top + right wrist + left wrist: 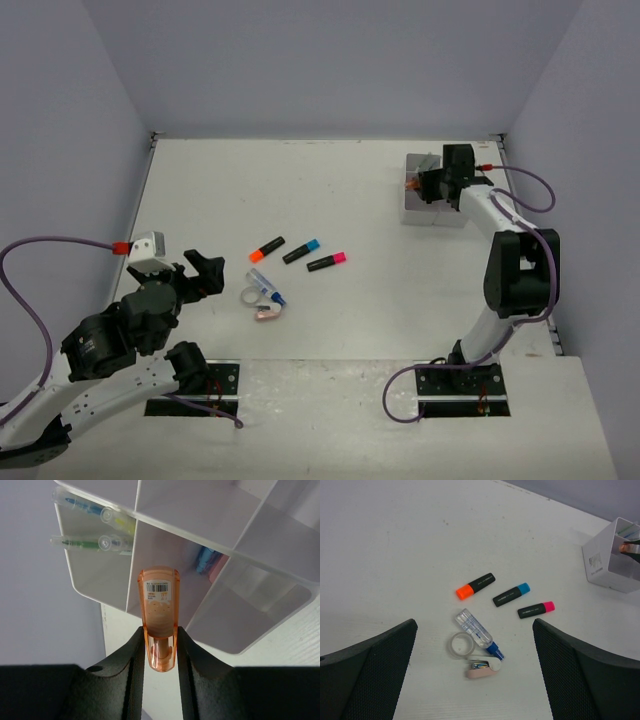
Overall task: Sort the stationery into containers
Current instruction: Place the stationery in the storage box, then pick up the pen from the center of the board.
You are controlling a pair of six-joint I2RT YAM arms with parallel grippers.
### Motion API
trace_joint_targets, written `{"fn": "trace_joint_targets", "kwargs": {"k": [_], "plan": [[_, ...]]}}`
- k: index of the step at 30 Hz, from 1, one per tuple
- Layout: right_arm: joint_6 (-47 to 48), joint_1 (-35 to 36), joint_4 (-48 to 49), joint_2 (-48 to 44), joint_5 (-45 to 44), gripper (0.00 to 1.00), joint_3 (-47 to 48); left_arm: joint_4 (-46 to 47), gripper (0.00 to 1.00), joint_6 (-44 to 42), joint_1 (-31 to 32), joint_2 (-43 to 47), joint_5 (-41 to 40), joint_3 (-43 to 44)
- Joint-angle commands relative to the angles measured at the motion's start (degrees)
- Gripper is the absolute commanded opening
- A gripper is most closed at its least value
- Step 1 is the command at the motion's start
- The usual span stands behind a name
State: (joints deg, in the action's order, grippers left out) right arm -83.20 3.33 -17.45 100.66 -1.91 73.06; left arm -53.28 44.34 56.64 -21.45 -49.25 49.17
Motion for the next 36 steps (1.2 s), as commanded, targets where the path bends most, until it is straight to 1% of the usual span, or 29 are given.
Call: {"fn": "trace_joint_targets", "kwargs": {"k": [1, 2, 3, 5, 9, 12, 14, 16, 17, 19, 20, 21, 22, 23, 24, 26, 28, 29, 30, 31, 33, 36], "plan": [[-0.5, -0.4, 2.9, 0.0, 1.2, 0.39, 1.4, 1.8, 1.0, -0.7, -0.2, 0.0, -0.8, 0.8], [-0.3, -0.4, 3.0, -0.1, 1.2, 0.45, 1.5, 1.8, 1.0, -0.7, -0.2, 0.0, -0.8, 0.7], [0.1, -0.3, 2.9, -0.2, 1.3, 0.49, 1.7, 1.9, 1.0, -0.8, -0.2, 0.1, -0.8, 0.7], [1.2, -0.3, 2.9, -0.8, 1.5, 0.49, 2.3, 1.9, 1.0, -0.8, -0.2, 0.2, -0.8, 0.7], [2.4, -0.3, 2.1, -2.3, 1.6, 0.55, 3.4, 1.9, 1.0, -0.9, -0.2, -0.1, -0.7, 0.7], [7.4, 0.6, 1.0, -5.6, 1.7, 0.55, 5.4, 2.1, 1.0, -1.0, -0.2, -0.9, -0.6, 0.7], [12.8, 3.4, 0.3, -9.7, 0.6, 0.54, 6.0, 2.7, 1.0, -1.8, -0.2, -2.2, 0.0, 0.6], [20.1, 6.6, 0.4, -14.1, -1.0, 0.54, 5.7, 4.2, 1.0, -2.9, -0.2, -6.2, 0.8, 0.8], [25.2, 8.2, 0.6, -16.5, 0.0, 0.54, 5.2, 4.7, 1.0, -3.8, -0.2, -8.7, 1.8, 1.3], [38.9, 11.4, -0.1, -21.1, 3.9, 0.52, 2.9, 5.5, 1.0, -4.3, -0.2, -15.3, 3.9, 3.2], [39.9, 12.4, -1.4, -21.8, 6.3, 0.52, 2.4, 5.8, 1.0, -4.4, -0.2, -16.8, 5.4, 4.6], [46.5, 13.7, -4.4, -26.6, 9.8, 0.52, -1.0, 8.3, 1.0, -5.8, -0.2, -26.8, 8.2, 7.2], [48.0, 14.3, -6.4, -28.5, 11.0, 0.52, -2.5, 9.3, 1.0, -7.5, -0.3, -31.4, 9.3, 8.9], [49.1, 15.4, -8.7, -30.3, 11.1, 0.52, -4.2, 11.4, 1.0, -8.9, -1.0, -39.0, 11.1, 11.9], [50.6, 15.7, -9.5, -34.8, 11.1, 0.52, -8.5, 12.7, 1.0, -12.2, -1.9, -43.3, 12.9, 13.9], [51.4, 15.9, -10.4, -42.5, 10.5, 0.55, -14.9, 14.9, 1.0, -18.6, -3.3, -53.1, 19.0, 19.3], [51.6, 15.8, -11.3, -48.8, 9.3, 0.61, -19.1, 17.8, 1.0, -24.5, -3.8, -59.9, 23.7, 23.2], [52.1, 15.8, -12.1, -52.8, 8.8, 0.66, -22.0, 19.2, 1.0, -27.9, -4.4, -65.5, 28.3, 26.0], [52.3, 15.8, -12.8, -55.8, 8.1, 0.7, -23.5, 19.2, 1.0, -31.3, -5.1, -68.9, 30.9, 28.0], [52.4, 15.8, -13.6, -59.5, 7.6, 0.71, -24.1, 18.7, 1.0, -33.1, -5.8, -71.4, 33.1, 29.5], [52.2, 15.8, -16.1, -64.0, 7.0, 0.72, -25.1, 17.6, 1.0, -36.2, -7.2, -77.7, 37.8, 33.2], [52.2, 15.9, -16.2, -67.1, 9.4, 0.72, -26.6, 17.4, 1.0, -42.3, -7.4, -81.5, 41.7, 34.4]]}}
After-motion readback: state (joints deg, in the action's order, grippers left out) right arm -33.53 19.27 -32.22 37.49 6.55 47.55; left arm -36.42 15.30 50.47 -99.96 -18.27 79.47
